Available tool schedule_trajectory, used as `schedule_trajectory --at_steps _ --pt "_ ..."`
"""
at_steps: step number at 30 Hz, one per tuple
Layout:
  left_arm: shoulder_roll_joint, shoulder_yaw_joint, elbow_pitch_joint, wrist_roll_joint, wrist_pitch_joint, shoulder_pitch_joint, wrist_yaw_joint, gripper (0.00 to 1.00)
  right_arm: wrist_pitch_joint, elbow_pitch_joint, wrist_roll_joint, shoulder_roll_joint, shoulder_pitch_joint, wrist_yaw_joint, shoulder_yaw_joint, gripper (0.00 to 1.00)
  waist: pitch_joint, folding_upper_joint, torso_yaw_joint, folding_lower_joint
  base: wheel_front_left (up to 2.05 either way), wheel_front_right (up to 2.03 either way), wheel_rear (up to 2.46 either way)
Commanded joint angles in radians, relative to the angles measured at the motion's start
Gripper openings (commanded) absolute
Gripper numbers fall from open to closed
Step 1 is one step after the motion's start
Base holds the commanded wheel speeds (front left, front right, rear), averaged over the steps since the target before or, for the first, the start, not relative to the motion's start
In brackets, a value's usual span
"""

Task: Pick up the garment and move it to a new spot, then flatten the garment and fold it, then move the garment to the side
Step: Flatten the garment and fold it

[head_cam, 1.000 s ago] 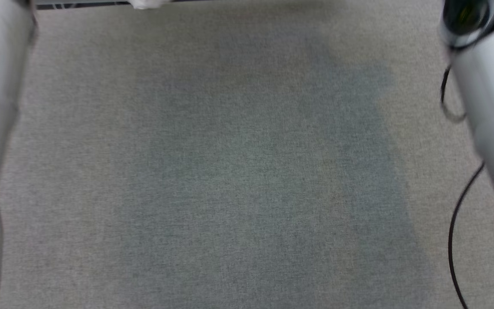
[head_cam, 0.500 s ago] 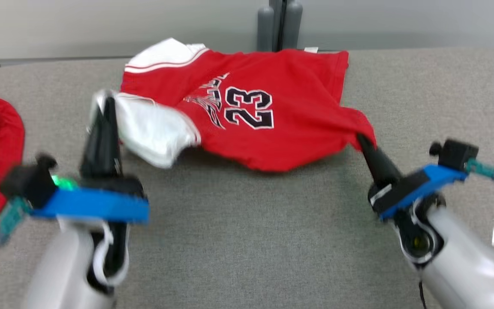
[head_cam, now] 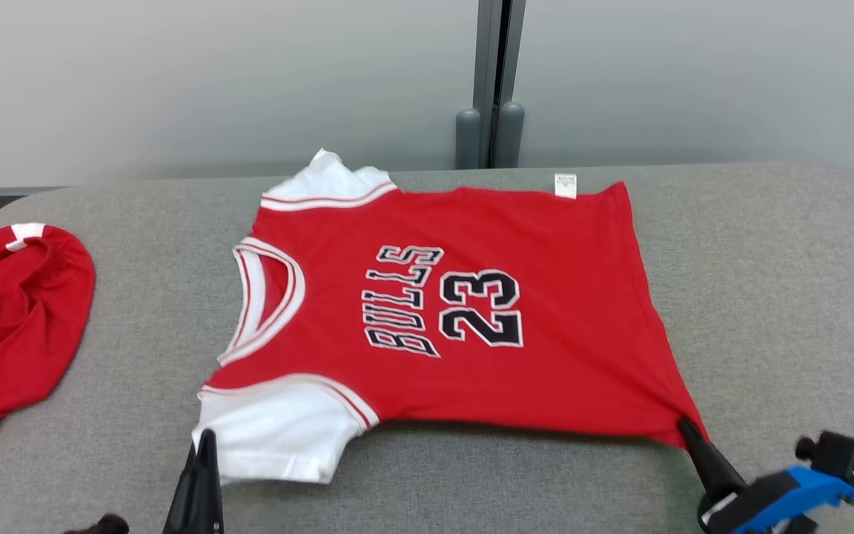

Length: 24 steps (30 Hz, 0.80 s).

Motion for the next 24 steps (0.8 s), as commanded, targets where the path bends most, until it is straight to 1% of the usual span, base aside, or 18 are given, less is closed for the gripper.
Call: schedule_trajectory --at_steps 1,4,7,10,12,17,21,23,24 --pt "0.009 0.007 -0.016 -0.008 -0.004 0.027 0.004 0.00 -0.001 -0.005 0.000 -0.022 0.041 0.000 -0.008 0.00 -0.010 0.0003 -0.004 0.0002 0.00 0.00 0.00" --pt "0.018 0.009 -0.041 -0.015 0.005 0.081 0.013 0.00 0.014 -0.029 -0.005 -0.039 0.092 0.000 -0.019 0.00 -0.016 0.0003 -0.002 0.0002 0.00 0.00 0.00" --pt "0.023 -0.014 -0.060 -0.013 0.030 0.112 0.012 0.00 0.035 -0.055 -0.015 -0.051 0.139 0.000 -0.028 0.00 -0.013 0.0003 0.001 0.0002 0.00 0.00 0.00" --pt "0.029 -0.043 -0.055 0.012 0.049 0.103 0.017 0.00 0.058 -0.067 -0.026 -0.047 0.161 0.000 -0.045 0.00 -0.003 0.0003 -0.003 0.0002 0.00 0.00 0.00" --pt "0.021 -0.050 -0.050 0.010 0.053 0.082 0.014 0.00 0.071 -0.075 -0.037 -0.039 0.157 0.000 -0.056 0.00 0.007 0.0003 -0.007 0.0002 0.00 0.00 0.00" --pt "0.036 -0.066 -0.035 0.022 0.065 0.001 -0.024 0.00 0.131 -0.111 -0.068 -0.025 0.116 0.000 -0.079 0.00 0.023 0.0003 -0.013 0.0002 0.00 0.00 0.00" --pt "0.063 -0.068 -0.001 0.028 0.090 -0.109 -0.063 0.00 0.185 -0.118 -0.064 -0.014 0.081 0.000 -0.122 0.00 0.033 0.0003 -0.012 0.0002 0.00 0.00 0.00" --pt "0.089 -0.078 0.031 0.050 0.113 -0.176 -0.077 0.00 0.213 -0.117 -0.059 -0.006 0.052 0.000 -0.146 0.00 0.043 0.0003 -0.016 0.0002 0.00 0.00 0.00" --pt "0.089 -0.079 0.047 0.051 0.121 -0.213 -0.085 0.00 0.228 -0.113 -0.057 -0.002 0.038 0.000 -0.156 0.00 0.048 0.0003 -0.017 0.0002 0.00 0.00 0.00"
